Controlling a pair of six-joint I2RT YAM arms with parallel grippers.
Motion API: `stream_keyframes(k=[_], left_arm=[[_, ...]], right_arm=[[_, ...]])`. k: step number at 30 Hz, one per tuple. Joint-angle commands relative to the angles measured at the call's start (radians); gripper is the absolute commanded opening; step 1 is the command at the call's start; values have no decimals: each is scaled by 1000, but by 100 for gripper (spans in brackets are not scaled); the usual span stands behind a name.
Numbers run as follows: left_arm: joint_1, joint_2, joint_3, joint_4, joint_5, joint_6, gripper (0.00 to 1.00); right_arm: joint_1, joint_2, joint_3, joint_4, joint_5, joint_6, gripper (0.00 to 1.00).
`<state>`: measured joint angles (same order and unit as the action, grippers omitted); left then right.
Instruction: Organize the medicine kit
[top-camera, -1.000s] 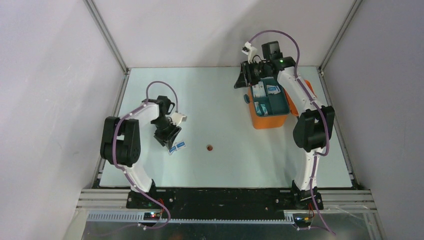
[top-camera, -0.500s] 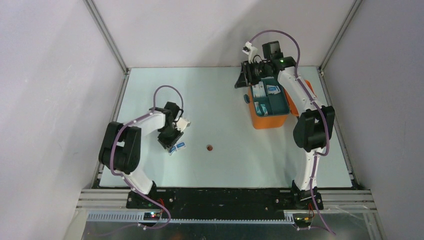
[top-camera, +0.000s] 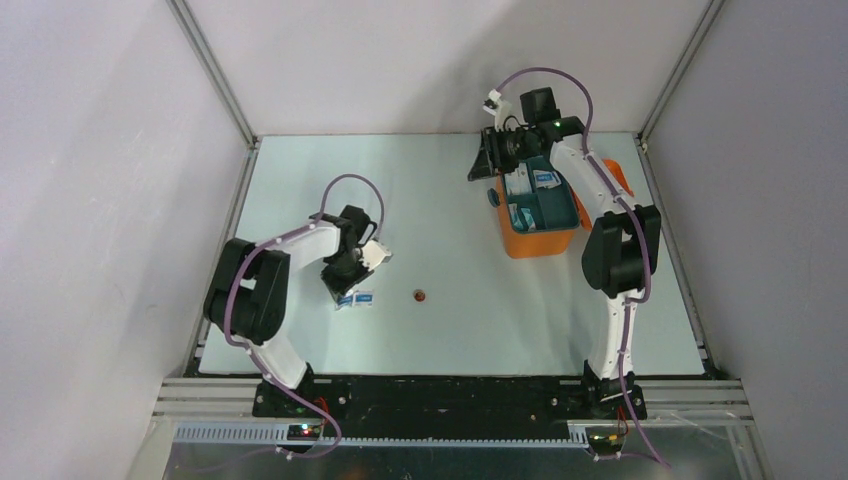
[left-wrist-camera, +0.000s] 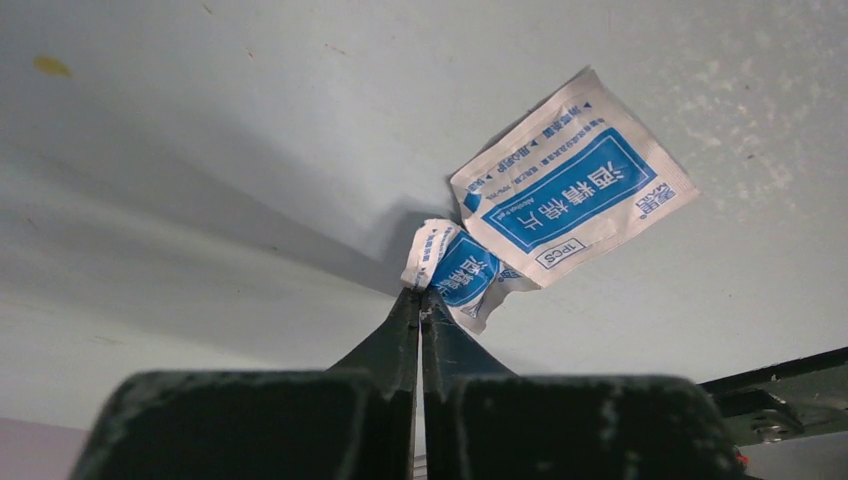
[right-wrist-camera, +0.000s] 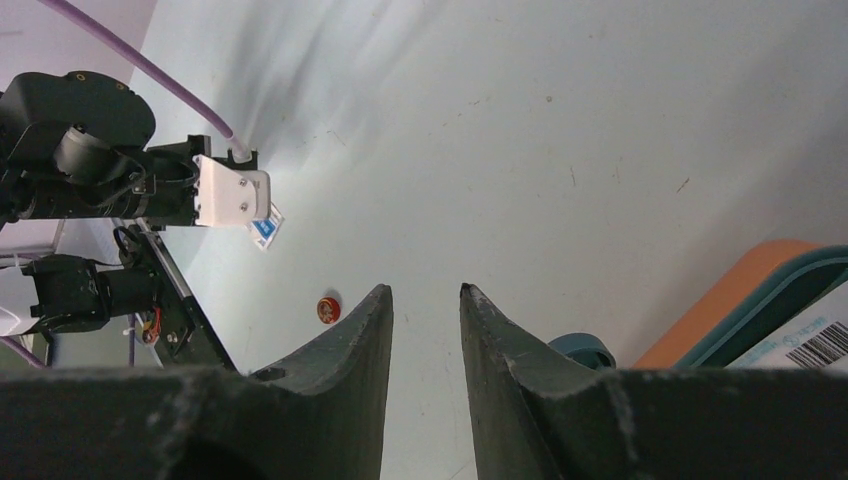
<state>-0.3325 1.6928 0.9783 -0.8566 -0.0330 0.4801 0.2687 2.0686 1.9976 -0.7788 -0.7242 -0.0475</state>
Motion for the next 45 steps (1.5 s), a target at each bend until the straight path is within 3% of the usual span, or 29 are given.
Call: stream_keyframes(k=[1, 6, 9, 17, 20, 23, 28, 30, 31, 33, 42, 45], left_arm=[[16, -5, 37, -18, 65, 94, 0], [88, -121, 124, -52, 175, 117, 0], [135, -152, 195, -92, 319, 115, 0], [195, -62, 403, -130, 575, -5, 0], [199, -27, 478, -129, 670, -51, 0], [199, 1, 538, -124, 718, -81, 0], [195, 39, 641, -122, 796, -59, 0], [190, 51, 676, -122, 817, -53, 0], [184, 56, 697, -122, 820, -52, 0], [171, 75, 728, -121, 823, -52, 0], [111, 143, 831, -121, 810, -55, 0], [106, 175, 865, -122, 793, -57, 0]], right_arm=[[-10, -6, 43, 31, -27, 14, 35], [-13, -23, 31, 31, -27, 8, 35], [-6, -25, 27, 41, -24, 6, 34], [37, 5, 96, 33, -44, -40, 37], [52, 27, 125, 47, -56, -18, 50], [40, 60, 128, 113, -216, 142, 68], [42, 108, 140, 222, -415, 249, 78], [46, 138, 156, 262, -481, 285, 86], [47, 161, 161, 277, -519, 304, 95], [50, 191, 176, 333, -563, 354, 99], [80, 239, 207, 395, -621, 405, 98], [79, 249, 196, 458, -648, 455, 84]])
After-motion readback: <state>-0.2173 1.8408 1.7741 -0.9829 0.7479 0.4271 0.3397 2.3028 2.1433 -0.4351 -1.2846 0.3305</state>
